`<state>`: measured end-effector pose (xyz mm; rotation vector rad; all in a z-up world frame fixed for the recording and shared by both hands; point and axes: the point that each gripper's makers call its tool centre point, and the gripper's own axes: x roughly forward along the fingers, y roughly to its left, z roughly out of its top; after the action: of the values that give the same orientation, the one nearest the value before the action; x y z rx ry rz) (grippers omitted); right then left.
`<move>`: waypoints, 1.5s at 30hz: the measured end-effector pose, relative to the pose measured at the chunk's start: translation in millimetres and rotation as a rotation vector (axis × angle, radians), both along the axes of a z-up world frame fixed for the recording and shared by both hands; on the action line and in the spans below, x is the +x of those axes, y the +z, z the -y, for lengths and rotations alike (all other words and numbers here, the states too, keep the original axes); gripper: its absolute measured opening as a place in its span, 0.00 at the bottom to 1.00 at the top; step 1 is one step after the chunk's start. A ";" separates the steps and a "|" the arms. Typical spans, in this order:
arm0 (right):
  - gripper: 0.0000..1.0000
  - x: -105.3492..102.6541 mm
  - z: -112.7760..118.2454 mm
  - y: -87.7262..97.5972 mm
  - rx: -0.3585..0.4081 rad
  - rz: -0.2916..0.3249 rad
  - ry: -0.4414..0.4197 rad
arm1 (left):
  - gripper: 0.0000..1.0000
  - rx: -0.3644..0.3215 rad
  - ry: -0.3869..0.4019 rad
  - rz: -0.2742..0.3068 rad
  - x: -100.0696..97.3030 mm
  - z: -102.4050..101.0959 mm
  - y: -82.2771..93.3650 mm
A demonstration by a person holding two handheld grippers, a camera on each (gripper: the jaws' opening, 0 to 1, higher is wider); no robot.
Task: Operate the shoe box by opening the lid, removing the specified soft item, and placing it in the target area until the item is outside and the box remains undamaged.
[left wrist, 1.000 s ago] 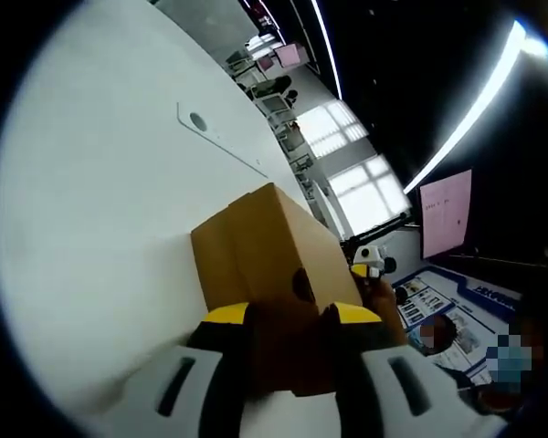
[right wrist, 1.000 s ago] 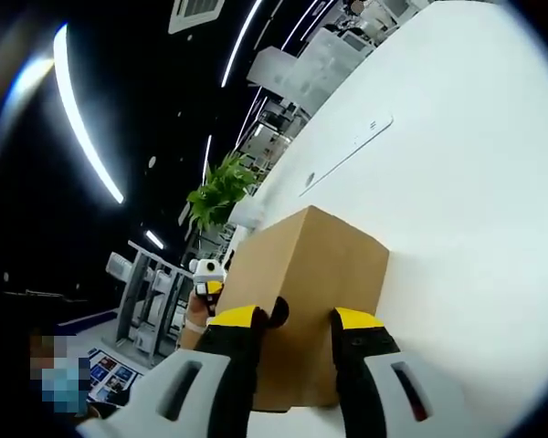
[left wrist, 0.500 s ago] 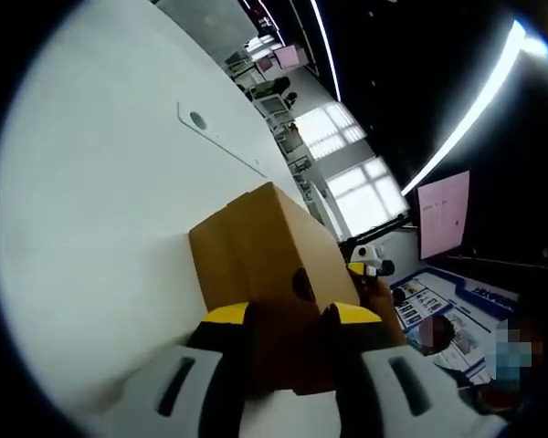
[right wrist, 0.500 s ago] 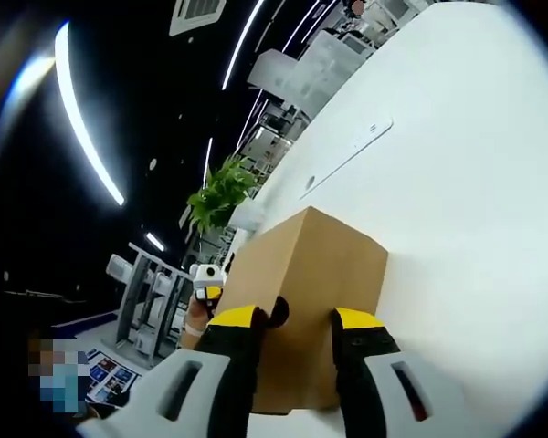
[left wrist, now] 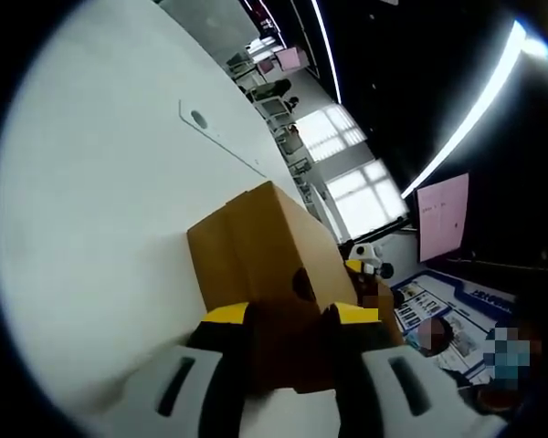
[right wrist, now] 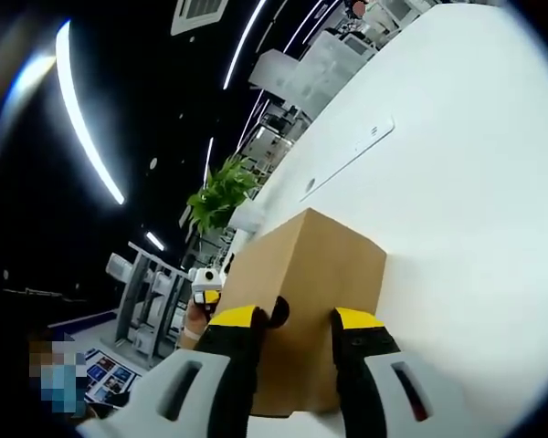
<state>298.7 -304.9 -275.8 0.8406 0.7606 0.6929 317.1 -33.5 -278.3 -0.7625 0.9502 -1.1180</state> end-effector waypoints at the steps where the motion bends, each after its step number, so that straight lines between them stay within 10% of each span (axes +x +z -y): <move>1: 0.31 0.1 -0.1 0.0 0.001 0.001 0.000 | 0.34 0.000 0.001 0.000 -0.6 0.2 0.0; 45: 0.31 1.7 -0.5 0.4 0.041 0.034 -0.043 | 0.34 -0.035 0.024 0.018 -7.7 -0.7 0.5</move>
<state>300.4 -304.5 -275.4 0.8781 0.6977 0.6851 309.4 -32.9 -277.8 -0.7891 0.9060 -1.1220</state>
